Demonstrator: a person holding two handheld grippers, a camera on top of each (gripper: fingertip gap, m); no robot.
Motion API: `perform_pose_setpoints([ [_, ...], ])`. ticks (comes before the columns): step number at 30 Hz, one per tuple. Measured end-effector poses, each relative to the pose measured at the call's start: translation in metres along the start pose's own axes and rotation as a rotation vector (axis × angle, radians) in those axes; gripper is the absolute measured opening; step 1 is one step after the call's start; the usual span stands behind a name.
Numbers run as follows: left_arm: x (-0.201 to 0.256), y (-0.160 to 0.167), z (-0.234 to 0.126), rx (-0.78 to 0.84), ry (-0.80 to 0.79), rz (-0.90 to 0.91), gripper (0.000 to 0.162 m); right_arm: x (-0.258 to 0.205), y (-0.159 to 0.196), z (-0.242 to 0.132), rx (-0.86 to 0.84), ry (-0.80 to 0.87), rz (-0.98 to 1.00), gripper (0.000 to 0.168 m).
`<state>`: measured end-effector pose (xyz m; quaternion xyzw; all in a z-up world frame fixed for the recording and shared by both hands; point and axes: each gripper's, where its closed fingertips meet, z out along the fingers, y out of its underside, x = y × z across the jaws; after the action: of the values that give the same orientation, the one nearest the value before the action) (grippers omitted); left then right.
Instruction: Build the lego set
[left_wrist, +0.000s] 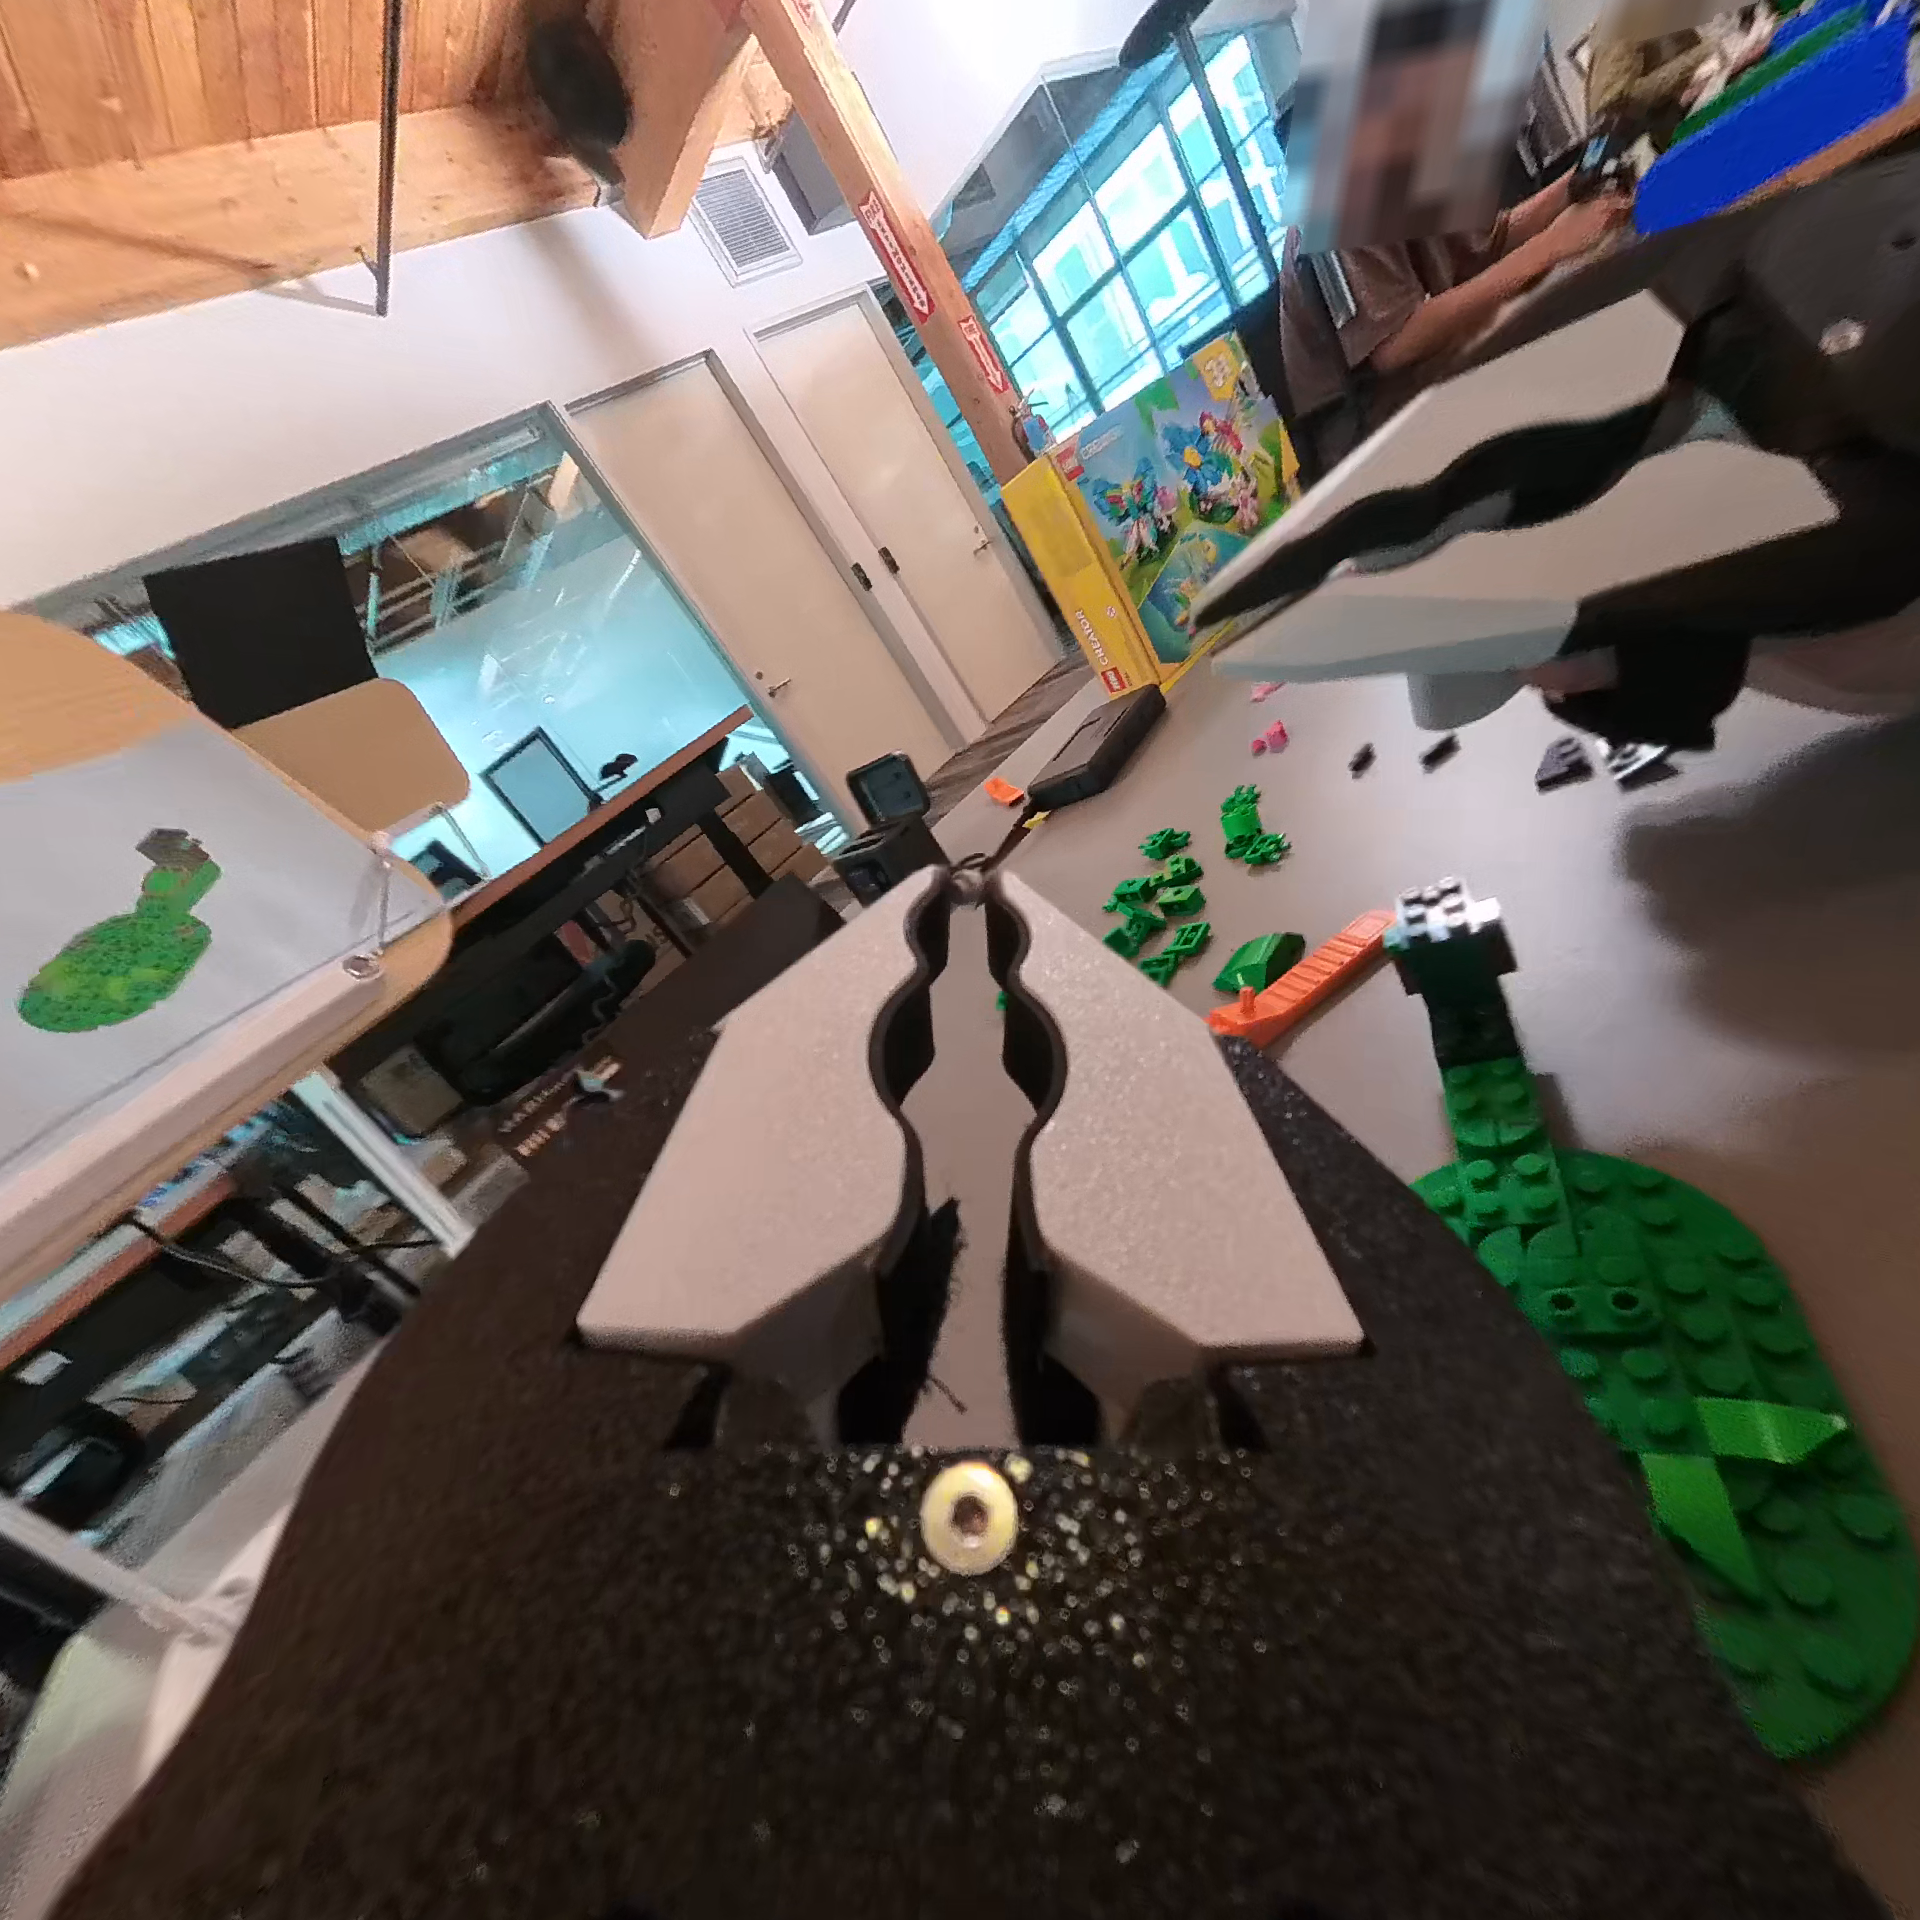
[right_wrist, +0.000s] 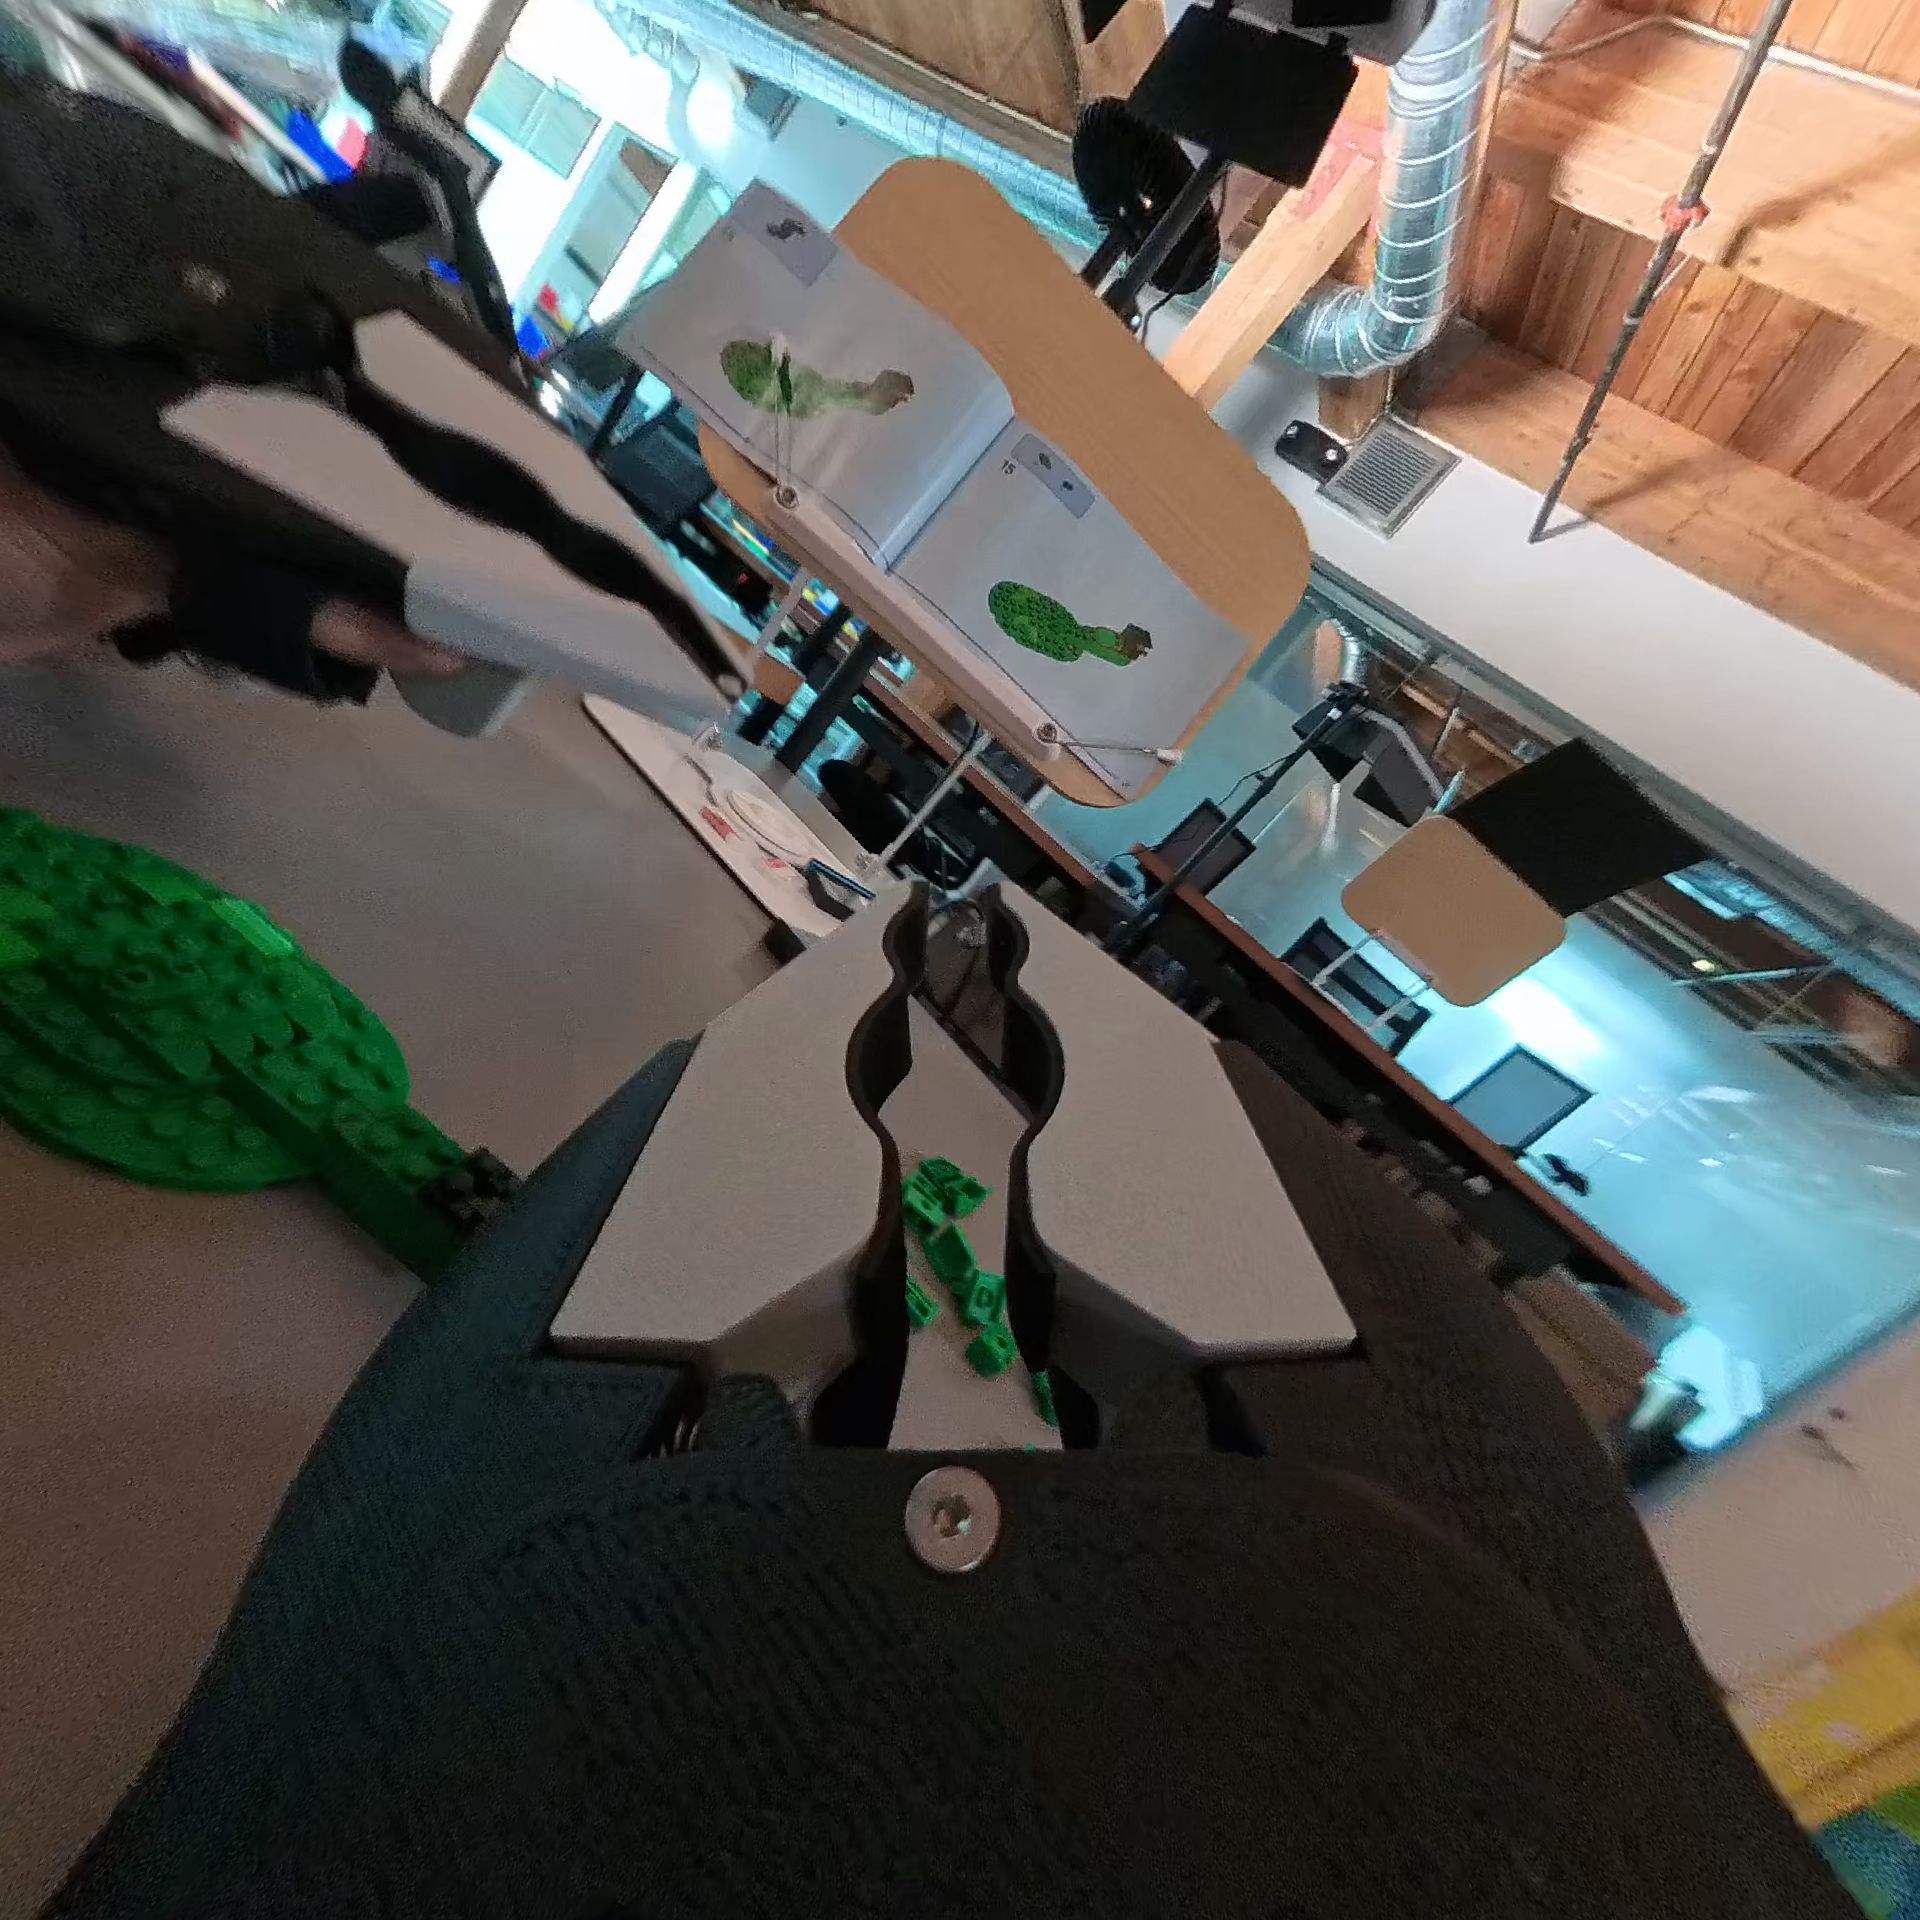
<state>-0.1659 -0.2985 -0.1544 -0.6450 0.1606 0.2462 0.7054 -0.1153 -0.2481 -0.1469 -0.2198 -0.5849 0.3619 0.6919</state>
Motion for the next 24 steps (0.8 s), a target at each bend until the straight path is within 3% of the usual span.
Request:
perform_pose_setpoints([
  [3, 0.006, -0.005, 0.001, -0.002, -0.015, 0.142, 0.004, 0.001, -0.014, -0.001, 0.038, -0.075, 0.149, 0.01],
  [8, 0.039, -0.015, 0.007, 0.025, 0.006, 0.507, 0.004, -0.012, -0.038, -0.006, 0.051, -0.436, 0.545, 0.001],
  [13, 0.059, -0.027, 0.009, 0.079, 0.004, 0.728, 0.004, -0.028, -0.046, -0.023, -0.014, -0.748, 0.832, 0.011],
  [18, 0.089, -0.035, 0.008, 0.134, 0.062, 0.909, 0.004, -0.045, -0.033, -0.032, -0.112, -0.828, 0.742, 0.01],
  [24, 0.095, -0.035, 0.007, 0.145, 0.12, 0.817, 0.004, -0.051, -0.02, -0.04, -0.153, -0.845, 0.613, 0.012],
])
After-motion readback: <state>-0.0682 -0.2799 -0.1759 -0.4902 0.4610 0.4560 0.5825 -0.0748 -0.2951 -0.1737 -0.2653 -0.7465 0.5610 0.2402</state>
